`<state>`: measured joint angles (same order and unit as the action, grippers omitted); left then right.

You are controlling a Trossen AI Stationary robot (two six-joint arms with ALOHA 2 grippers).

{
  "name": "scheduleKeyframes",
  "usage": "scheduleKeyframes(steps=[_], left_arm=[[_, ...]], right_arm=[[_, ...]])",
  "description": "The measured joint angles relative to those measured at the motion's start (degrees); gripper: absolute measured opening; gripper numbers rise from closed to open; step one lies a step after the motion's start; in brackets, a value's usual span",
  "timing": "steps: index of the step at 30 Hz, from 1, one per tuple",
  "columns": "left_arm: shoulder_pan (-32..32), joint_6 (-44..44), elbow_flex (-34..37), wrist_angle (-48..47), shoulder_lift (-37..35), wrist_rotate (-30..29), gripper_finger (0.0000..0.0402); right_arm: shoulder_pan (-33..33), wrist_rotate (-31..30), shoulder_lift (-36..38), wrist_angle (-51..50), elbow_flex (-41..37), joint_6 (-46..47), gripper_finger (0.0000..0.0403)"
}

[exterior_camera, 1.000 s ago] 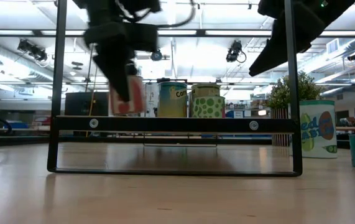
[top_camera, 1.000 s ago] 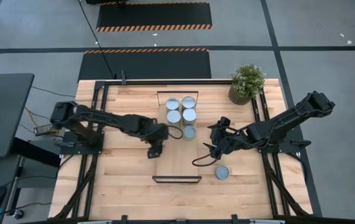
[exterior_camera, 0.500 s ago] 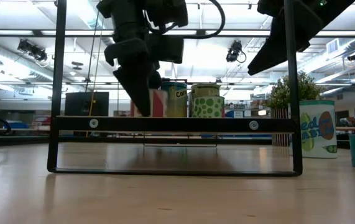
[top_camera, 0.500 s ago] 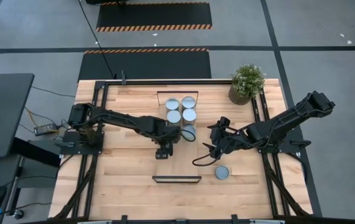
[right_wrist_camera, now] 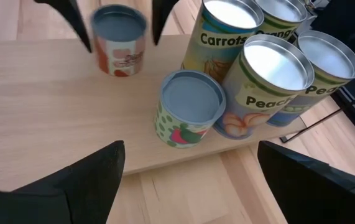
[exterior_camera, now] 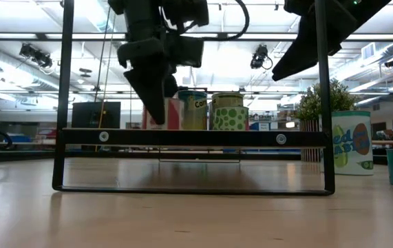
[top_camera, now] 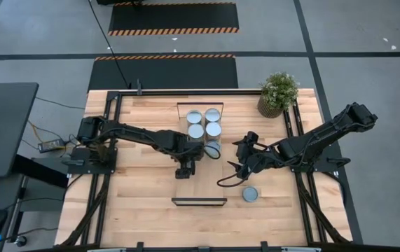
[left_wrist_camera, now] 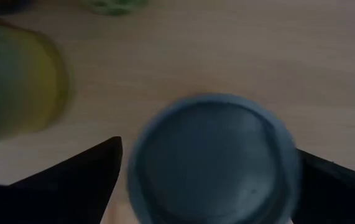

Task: Pick and place cans onto a shelf
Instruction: Put the canned tomato on the shelf

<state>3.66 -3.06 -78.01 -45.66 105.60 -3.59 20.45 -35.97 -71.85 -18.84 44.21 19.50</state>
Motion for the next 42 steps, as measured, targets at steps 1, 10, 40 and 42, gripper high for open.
scheduleKeyframes(steps=[1,10,40,42], left_arm=[[0.0,-0.1,-0.4,-0.6,0.0,-1.6,0.0388],[3.6,5.6,-1.3,0.8,-0.1,-10.4,0.0387],[10.8,-1.3,10.6,1.5,-12.8,-26.4,0.0387],[10.7,-2.1,12.2,3.6,-12.8,-28.5,0.0387]], right_arm=[[0.0,0.0,0.0,0.0,0.0,-0.1,0.0375],[0.0,0.0,0.0,0.0,0.0,-0.1,0.0375],[0.1,0.4,0.0,1.9,0.0,-0.1,0.0375],[0.1,0.6,0.0,2.1,0.0,-0.1,0.0375]])
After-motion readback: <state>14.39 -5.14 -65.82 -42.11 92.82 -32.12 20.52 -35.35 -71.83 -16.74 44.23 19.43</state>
